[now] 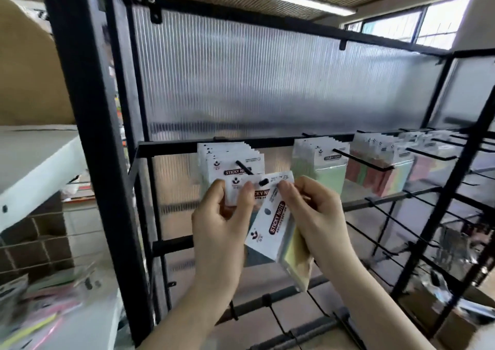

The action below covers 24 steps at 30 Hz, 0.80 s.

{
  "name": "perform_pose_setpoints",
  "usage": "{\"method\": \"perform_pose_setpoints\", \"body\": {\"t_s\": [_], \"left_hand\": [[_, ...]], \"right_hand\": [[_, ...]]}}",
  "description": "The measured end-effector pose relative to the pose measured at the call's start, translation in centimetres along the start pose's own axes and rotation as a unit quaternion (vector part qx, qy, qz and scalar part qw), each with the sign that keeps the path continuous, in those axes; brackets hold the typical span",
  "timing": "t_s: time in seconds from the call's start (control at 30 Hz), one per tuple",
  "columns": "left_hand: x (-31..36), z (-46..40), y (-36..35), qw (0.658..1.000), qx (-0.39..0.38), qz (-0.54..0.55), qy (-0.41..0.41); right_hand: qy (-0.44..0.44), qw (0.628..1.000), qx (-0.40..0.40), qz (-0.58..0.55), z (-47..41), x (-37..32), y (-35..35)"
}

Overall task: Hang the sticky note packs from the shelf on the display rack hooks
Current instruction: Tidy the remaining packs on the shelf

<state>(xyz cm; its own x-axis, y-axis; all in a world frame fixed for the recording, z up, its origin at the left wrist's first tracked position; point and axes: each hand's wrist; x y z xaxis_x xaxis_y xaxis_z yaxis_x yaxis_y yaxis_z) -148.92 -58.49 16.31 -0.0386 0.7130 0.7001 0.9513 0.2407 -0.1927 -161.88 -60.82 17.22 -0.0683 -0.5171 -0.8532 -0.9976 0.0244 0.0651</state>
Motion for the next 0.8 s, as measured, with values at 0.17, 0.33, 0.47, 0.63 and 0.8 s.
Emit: {"method": "perform_pose_setpoints", "body": {"t_s": [0.17, 0.33, 0.47, 0.63, 0.8], "left_hand": [[-1.1, -0.6, -0.2, 0.992, 0.053, -0.107, -0.036], [-2.3, -1.9, 0.1, 0.963, 0.117, -0.233, -0.066], [-3.6, -3.2, 0.4, 0.951, 0.131, -0.277, -0.043], [-4.5, -4.1, 0.0, 0.93, 0.166, -0.326, -0.027], [-4.5, -3.2, -0.3, 0.909, 0.189, -0.371, -0.03]], "right_hand": [[-0.013, 0.998, 0.004, 0.064, -1.9, 1.7, -0.3], [-0.048, 0.991, 0.028, 0.123, -3.9, 3.1, -0.6], [-0.069, 0.989, -0.007, 0.131, -5.2, 3.6, -1.0], [-0.091, 0.982, -0.038, 0.161, -6.5, 3.6, -1.2], [-0.096, 0.976, -0.06, 0.186, -6.3, 3.5, -0.2]]}}
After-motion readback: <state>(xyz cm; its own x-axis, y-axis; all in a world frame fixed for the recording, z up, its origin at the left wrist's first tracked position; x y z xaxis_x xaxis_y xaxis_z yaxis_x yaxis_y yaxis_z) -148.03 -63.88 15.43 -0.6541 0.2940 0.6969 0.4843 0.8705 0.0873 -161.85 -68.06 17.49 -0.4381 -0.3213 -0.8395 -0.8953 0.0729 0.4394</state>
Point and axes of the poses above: each hand's wrist, its own z-axis away from the middle knuckle, its own y-axis out of the back of the hand, x = y × z, and after that the axes turned 7 degrees about -y, right-handed
